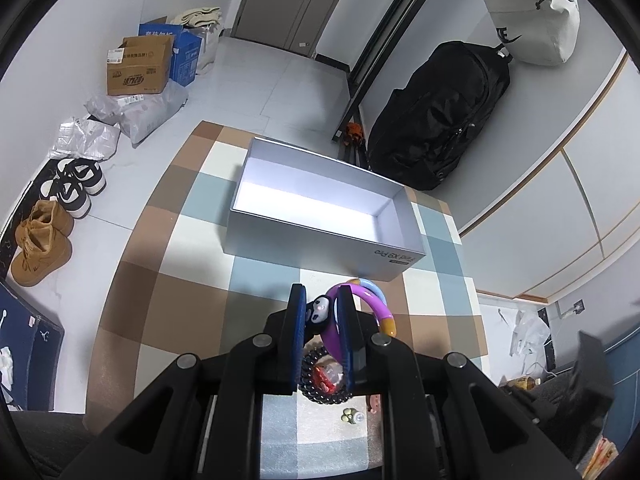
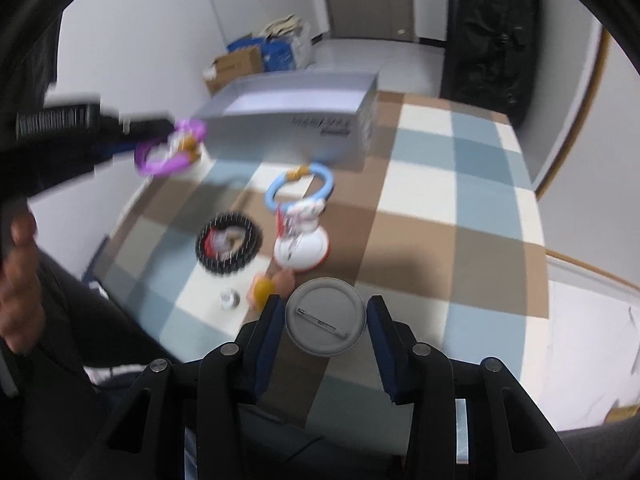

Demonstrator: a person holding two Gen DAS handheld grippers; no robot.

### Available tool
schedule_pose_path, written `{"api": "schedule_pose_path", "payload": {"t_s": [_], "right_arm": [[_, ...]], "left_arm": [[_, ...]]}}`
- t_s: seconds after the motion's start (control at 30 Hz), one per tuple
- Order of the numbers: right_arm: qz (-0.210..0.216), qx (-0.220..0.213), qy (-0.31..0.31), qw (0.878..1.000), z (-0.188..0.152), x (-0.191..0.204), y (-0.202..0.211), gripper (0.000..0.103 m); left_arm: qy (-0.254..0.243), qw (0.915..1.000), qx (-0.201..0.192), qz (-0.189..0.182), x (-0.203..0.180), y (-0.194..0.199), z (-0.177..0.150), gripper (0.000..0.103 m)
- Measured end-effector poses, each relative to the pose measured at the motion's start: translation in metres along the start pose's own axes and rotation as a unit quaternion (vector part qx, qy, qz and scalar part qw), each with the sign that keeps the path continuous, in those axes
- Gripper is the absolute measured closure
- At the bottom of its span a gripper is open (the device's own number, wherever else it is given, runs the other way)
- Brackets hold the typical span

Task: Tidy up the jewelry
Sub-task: 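Grasp the white round badge with the right gripper while the left lifts the bangle, then carry bangle and badge into the silver box and open both grippers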

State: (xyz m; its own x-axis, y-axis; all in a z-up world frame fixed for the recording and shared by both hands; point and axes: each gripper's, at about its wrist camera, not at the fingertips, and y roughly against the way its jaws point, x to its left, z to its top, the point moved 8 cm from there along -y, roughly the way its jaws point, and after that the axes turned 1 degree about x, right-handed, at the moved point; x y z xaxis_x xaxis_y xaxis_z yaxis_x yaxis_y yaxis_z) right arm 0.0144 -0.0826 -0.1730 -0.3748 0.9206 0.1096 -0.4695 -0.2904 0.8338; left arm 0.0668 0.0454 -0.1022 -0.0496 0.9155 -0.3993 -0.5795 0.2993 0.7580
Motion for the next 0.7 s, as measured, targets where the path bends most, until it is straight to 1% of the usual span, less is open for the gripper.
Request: {"api": "schedule_pose_path", "payload": {"t_s": [0.17,0.27,0.37,0.53,0.7], "right_arm": [[0.025,-0.049,-0.039,0.998,0.025,-0.008,0.021,0.061],[0.037,-0.075,-0.046,0.995,0.043,-0.008,0.032,0.061],[0.057,-0.094,-0.051,0.993,0.069,-0.006,0.04,0.061],[0.087,-0.106,-0.06,0.989,0.11,-0.001,0.042,0.061],[0.092,-0.104,-0.047,0.989,0.145,0.002,0.034,0.061]], "left_arm": [[0.018,0.9998,-0.006,-0.003,0.005,0.001,0.011,0.092],[0.021,0.9997,-0.009,0.0,0.004,0.0,0.019,0.092],[0.017,0.9997,-0.015,0.004,0.001,0.001,0.031,0.092],[0.015,0.9997,-0.018,0.004,-0.001,-0.002,0.054,0.092],[0.011,0.9997,-0.013,0.016,0.004,-0.016,0.076,0.092]]}}
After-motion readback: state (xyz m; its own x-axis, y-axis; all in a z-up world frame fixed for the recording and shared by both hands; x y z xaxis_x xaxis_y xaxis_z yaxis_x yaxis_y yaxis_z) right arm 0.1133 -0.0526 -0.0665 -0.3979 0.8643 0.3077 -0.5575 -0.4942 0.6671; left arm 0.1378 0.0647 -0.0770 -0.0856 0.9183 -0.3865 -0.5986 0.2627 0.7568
